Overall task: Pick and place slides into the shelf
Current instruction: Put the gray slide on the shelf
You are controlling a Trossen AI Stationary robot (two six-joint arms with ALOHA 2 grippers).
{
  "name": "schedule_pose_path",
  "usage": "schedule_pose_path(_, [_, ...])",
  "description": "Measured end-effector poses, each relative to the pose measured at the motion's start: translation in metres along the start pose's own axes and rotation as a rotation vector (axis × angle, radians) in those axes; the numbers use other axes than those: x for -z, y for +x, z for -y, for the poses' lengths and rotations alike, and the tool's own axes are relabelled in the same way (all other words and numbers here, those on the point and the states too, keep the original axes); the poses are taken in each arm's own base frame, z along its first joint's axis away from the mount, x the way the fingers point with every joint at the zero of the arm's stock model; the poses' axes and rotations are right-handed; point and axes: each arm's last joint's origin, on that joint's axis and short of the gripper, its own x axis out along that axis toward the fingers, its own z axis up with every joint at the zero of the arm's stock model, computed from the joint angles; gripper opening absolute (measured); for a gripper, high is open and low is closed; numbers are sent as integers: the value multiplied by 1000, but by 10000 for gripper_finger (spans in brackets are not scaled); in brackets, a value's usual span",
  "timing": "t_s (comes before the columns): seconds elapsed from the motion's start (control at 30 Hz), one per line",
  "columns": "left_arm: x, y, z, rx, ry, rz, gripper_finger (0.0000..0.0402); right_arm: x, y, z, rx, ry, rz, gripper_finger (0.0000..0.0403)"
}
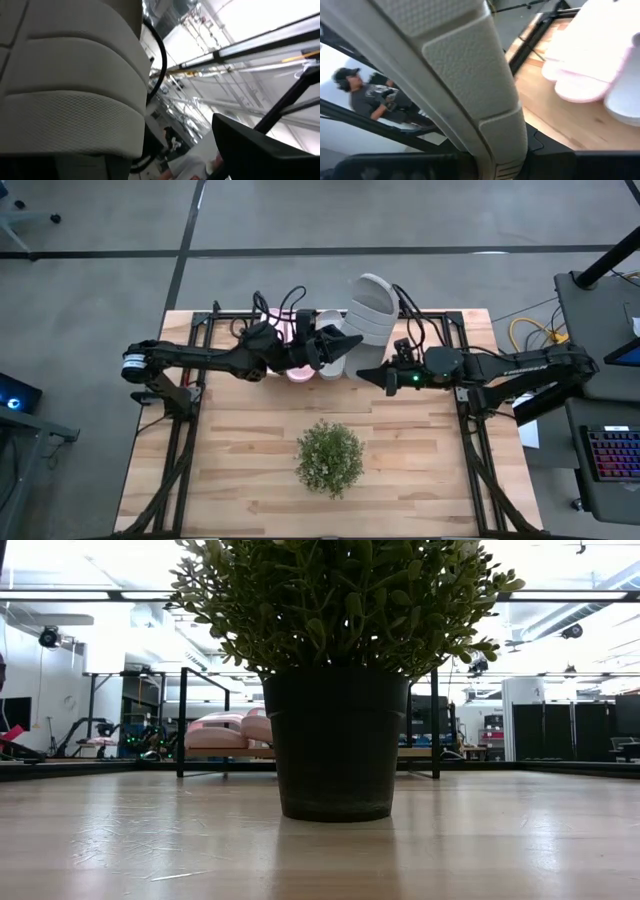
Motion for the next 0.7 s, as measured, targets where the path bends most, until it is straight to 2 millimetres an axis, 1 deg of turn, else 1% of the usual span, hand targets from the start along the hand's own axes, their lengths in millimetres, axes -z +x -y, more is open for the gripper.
schedule_pose_path(0.17, [3, 0, -2, -6, 0, -57, 238, 0, -5, 1, 24, -11, -3, 54])
schedule_pose_path(0.33, [4, -1, -2, -1, -19, -100, 238, 1, -6, 3, 48, -25, -15, 53])
schedule_pose_path(0.53, [8, -3, -5, 12, -4, -233, 238, 3, -7, 6, 77, -20, -30, 53])
schedule_pose_path(0.7, [7, -12, 0, -32, 57, -374, 238, 4, -8, 7, 78, -4, -45, 53])
